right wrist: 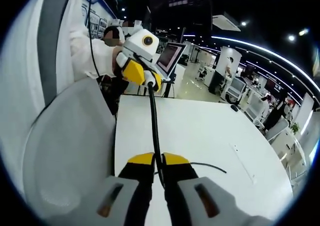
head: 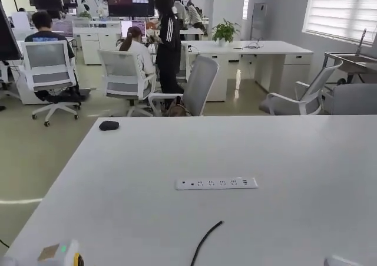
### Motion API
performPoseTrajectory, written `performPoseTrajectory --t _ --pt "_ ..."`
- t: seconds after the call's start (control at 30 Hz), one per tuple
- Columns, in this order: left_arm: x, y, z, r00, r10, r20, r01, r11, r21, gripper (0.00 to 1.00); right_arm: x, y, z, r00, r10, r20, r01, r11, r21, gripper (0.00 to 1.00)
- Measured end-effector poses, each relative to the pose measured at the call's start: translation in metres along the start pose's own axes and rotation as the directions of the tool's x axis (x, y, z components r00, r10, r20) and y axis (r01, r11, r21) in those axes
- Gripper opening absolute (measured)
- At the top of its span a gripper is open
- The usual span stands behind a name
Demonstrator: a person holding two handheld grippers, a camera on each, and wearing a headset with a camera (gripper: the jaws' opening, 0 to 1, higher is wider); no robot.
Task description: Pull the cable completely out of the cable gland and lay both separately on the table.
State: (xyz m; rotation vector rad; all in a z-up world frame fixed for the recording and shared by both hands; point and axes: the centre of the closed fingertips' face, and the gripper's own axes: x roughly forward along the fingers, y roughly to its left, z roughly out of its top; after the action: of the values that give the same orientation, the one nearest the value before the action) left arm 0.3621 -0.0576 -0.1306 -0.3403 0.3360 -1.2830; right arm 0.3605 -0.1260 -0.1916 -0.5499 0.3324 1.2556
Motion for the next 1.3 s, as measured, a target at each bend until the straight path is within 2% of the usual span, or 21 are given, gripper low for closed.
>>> performPoseTrajectory --t 0.07,0.17,0.43,0.57,0.67,0.83,0.9,1.03,1.23,1.3 --pt "0.001 -0.001 0.004 0.9999 -0.003 0.012 0.003 1.000 0.003 0.16 0.001 0.000 0.001 1.0000 -0.005 0.007 0.005 1.000 0.005 0.04" --pt "0.002 -0.002 0.006 1.0000 -0.001 0.008 0.001 1.000 0.020 0.16 0.002 -0.001 0.002 0.9999 -0.013 0.007 0.013 1.000 0.005 0.04" --pt "0.002 -0.010 0.005 0.9998 -0.017 0.011 0.016 0.999 0.035 0.16 0.001 0.003 0.003 0.9993 -0.012 0.035 0.011 0.999 0.048 0.05" --pt "0.003 -0.013 0.004 0.9997 -0.021 0.009 0.021 0.999 0.034 0.16 0.004 0.004 0.007 0.9977 -0.013 0.067 0.008 0.997 0.078 0.07" --pt "0.004 -0.014 0.005 0.9997 -0.022 0.007 0.022 0.999 0.038 0.16 0.006 0.003 0.014 0.9950 -0.015 0.099 0.006 0.996 0.092 0.11" --pt "0.005 -0.015 0.008 0.9993 -0.028 0.023 0.027 0.999 0.027 0.16 0.014 0.007 0.035 0.9885 -0.003 0.151 -0.008 0.997 0.074 0.10" --pt "0.005 -0.015 0.009 0.9992 -0.029 0.027 0.029 0.999 0.026 0.16 0.017 0.006 0.037 0.9906 -0.014 0.136 0.009 0.999 0.036 0.04" --pt "0.002 -0.012 0.011 0.9986 -0.024 0.046 0.023 1.000 0.016 0.16 0.021 0.009 0.036 0.9922 -0.002 0.125 0.000 1.000 0.021 0.03" --pt "-0.002 -0.009 0.006 0.9990 -0.008 0.043 0.008 1.000 0.005 0.16 0.024 0.009 0.034 0.9937 0.006 0.112 -0.006 1.000 -0.001 0.03" --pt "-0.002 -0.008 0.003 0.9992 -0.005 0.040 0.005 1.000 0.002 0.16 0.027 0.009 0.030 0.9955 0.012 0.094 -0.011 1.000 -0.009 0.03"
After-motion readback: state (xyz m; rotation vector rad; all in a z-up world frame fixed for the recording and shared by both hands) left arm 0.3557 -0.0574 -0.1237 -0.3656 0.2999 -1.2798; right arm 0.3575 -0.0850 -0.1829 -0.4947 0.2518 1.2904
